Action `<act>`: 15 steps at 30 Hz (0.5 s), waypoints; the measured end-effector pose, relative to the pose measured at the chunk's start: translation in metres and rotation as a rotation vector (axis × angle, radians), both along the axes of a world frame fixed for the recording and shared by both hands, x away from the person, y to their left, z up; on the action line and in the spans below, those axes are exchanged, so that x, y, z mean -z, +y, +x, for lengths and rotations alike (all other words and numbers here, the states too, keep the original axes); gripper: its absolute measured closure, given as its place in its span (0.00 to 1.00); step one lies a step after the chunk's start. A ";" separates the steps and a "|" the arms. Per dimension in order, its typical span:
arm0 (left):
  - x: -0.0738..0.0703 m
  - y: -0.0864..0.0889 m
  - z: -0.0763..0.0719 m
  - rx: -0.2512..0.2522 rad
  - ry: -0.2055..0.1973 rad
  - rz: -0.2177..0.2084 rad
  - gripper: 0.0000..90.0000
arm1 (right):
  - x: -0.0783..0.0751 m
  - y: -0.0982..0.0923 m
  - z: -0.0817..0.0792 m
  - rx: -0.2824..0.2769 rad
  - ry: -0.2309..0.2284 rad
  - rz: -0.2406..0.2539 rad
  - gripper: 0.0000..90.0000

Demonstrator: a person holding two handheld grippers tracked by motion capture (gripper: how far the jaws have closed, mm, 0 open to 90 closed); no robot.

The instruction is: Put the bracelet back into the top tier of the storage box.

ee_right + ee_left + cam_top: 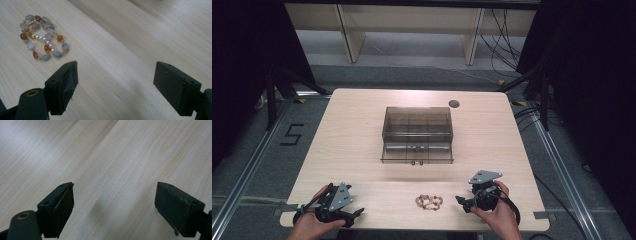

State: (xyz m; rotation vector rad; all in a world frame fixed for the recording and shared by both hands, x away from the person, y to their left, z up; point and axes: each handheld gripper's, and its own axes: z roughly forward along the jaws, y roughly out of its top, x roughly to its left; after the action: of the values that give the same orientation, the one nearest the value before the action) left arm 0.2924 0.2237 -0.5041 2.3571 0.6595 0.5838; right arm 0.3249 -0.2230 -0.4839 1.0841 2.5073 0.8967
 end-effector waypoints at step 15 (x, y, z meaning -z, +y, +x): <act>0.000 0.000 0.000 0.001 0.000 0.001 0.18 | -0.004 0.022 -0.004 -0.079 0.018 -0.034 0.21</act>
State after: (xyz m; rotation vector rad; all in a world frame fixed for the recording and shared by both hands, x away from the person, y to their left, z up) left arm 0.2926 0.2237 -0.5043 2.3581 0.6590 0.5833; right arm 0.3211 -0.2009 -0.4798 0.9936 2.5867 0.8659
